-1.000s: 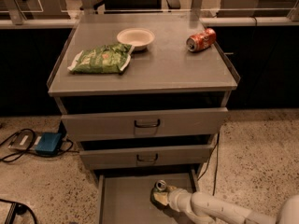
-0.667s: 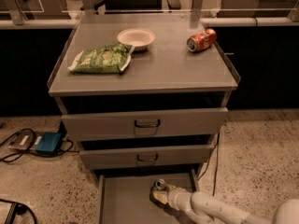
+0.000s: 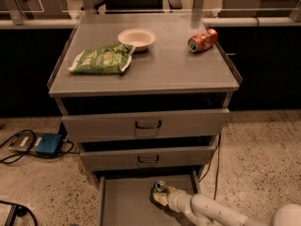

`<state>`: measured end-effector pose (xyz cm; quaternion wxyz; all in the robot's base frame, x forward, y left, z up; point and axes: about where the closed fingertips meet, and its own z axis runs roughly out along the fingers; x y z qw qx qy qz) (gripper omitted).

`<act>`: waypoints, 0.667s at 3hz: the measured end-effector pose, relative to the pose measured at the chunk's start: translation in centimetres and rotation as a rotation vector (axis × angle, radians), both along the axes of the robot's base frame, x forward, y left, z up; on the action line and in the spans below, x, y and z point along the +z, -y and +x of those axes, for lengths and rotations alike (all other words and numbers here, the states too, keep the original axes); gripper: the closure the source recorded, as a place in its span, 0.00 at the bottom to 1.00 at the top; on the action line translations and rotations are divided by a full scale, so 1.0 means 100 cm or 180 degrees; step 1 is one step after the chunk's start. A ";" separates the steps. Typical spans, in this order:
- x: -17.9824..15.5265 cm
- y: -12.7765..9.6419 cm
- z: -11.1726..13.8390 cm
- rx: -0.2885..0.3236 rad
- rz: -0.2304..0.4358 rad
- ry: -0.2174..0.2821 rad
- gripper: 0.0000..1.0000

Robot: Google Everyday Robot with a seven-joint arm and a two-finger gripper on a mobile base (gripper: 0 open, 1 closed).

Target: Place green can into bottom drawer

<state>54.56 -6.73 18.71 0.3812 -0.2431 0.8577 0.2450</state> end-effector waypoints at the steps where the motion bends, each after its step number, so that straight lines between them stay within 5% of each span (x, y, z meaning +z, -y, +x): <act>1: 0.000 0.000 0.000 0.0000 0.0000 0.0000 0.60; 2: 0.000 0.000 0.000 0.0000 0.0000 0.0000 0.37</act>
Offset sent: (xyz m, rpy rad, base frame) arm 0.0000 0.0000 0.0000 0.0000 0.0000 0.0000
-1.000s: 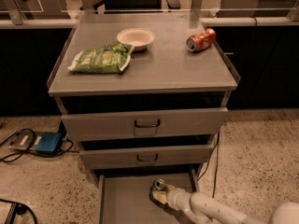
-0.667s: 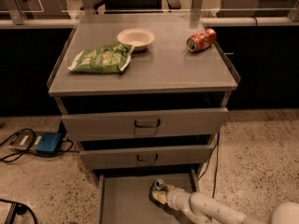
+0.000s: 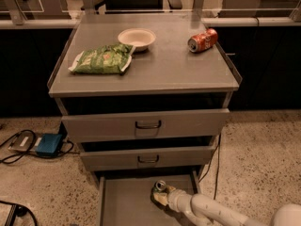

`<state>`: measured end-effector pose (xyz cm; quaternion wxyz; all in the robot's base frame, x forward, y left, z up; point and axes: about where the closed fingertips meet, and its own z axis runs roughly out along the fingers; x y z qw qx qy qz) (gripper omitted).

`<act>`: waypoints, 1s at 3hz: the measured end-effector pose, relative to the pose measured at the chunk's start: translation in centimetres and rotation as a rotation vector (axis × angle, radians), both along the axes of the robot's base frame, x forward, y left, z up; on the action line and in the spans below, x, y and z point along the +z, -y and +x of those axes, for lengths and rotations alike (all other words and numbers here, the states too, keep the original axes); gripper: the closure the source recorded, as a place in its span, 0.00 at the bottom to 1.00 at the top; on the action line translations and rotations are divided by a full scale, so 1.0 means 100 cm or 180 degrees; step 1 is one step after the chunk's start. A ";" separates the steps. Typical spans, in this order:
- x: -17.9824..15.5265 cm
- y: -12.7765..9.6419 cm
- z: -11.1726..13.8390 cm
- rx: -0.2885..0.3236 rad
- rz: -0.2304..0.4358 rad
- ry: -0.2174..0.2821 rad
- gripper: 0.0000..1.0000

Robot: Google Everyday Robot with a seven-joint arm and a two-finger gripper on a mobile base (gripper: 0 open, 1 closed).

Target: Place green can into bottom drawer

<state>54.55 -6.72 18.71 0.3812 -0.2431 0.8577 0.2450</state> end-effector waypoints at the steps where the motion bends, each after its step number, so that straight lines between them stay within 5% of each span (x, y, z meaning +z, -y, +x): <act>1: 0.000 0.000 0.000 0.0000 0.0000 0.0000 0.14; 2: 0.000 0.000 0.000 0.0000 0.0000 0.0000 0.00; 3: 0.000 0.000 0.000 0.0000 0.0000 0.0000 0.00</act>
Offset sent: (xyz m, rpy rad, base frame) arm 0.0000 0.0000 0.0000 0.0000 0.0000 0.0000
